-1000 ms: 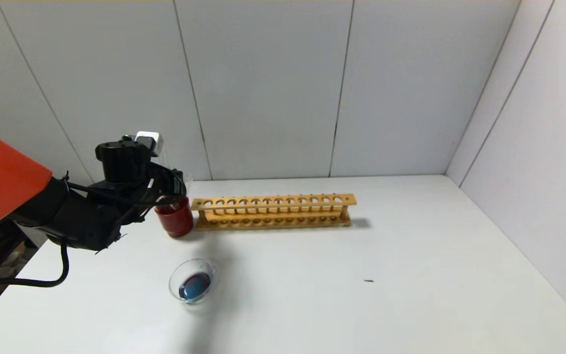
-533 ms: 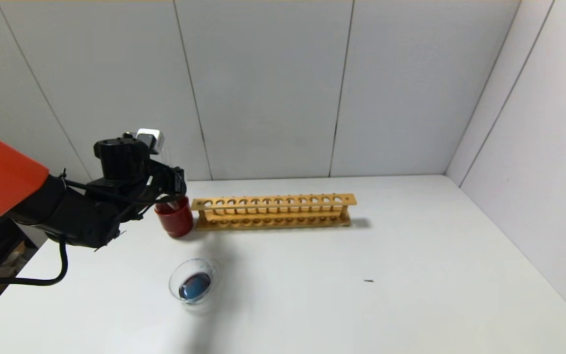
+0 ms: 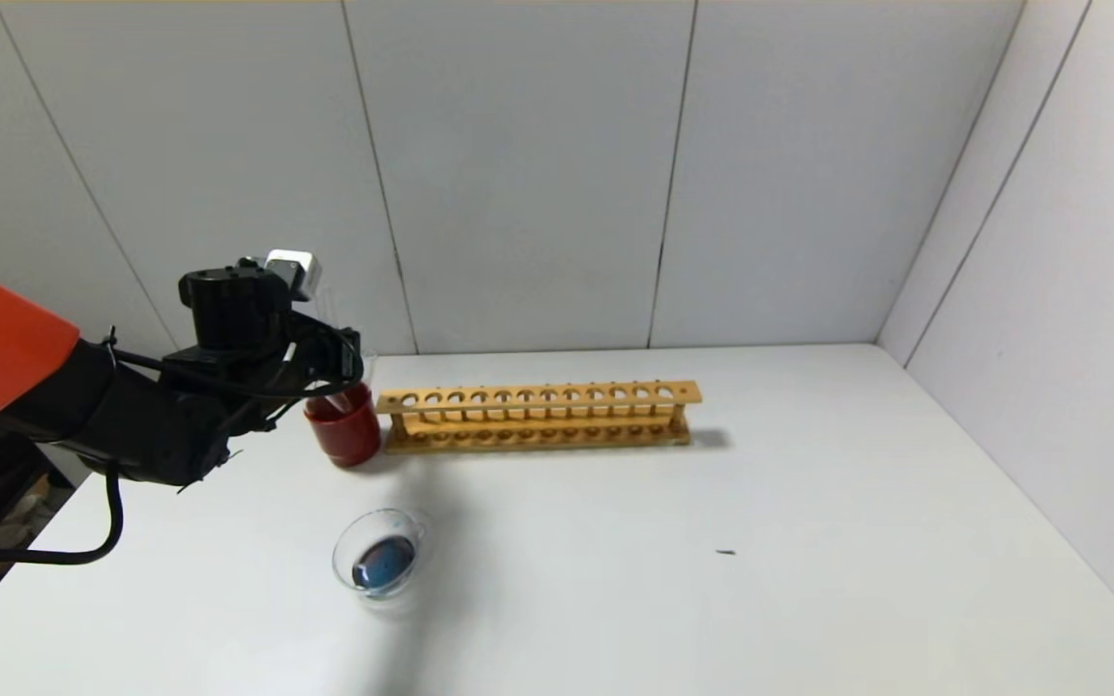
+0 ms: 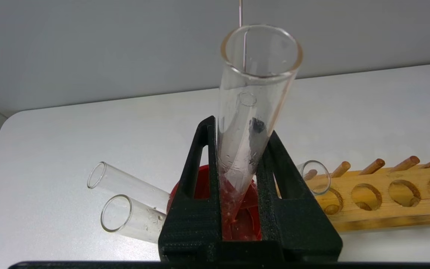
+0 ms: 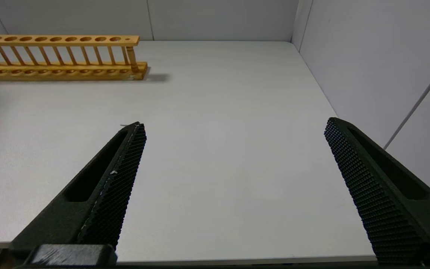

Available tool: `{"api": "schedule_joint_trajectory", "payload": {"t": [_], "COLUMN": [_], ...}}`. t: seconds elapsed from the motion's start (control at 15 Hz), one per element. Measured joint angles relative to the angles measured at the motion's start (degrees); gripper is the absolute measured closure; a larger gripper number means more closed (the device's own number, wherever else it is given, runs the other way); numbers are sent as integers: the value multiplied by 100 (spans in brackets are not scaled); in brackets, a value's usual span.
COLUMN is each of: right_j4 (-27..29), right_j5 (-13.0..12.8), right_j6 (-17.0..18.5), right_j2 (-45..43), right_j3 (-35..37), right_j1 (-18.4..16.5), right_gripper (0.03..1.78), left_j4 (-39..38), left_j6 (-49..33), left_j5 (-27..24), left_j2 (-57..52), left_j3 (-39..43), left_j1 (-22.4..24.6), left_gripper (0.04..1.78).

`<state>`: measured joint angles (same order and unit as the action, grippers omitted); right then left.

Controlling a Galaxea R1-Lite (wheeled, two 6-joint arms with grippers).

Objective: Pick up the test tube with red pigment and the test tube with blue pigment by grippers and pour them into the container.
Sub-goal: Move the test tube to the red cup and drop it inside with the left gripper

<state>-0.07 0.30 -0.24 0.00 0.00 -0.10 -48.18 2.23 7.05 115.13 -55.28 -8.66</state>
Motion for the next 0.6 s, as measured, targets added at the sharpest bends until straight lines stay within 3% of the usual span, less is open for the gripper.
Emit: {"api": "schedule_joint_trajectory", "payload": {"t": [0.6], "right_j4": [0], "right_j5": [-1], "right_j6": [2], "right_j2": [0], "right_j3": [0], "right_j1": [0], "right_gripper": [6], "left_j4": [-28], "left_j6": [-2], "left_j5": [11], "left_j2": [33], "left_j3": [173], "left_j1": [-2], "left_gripper": [150]}}
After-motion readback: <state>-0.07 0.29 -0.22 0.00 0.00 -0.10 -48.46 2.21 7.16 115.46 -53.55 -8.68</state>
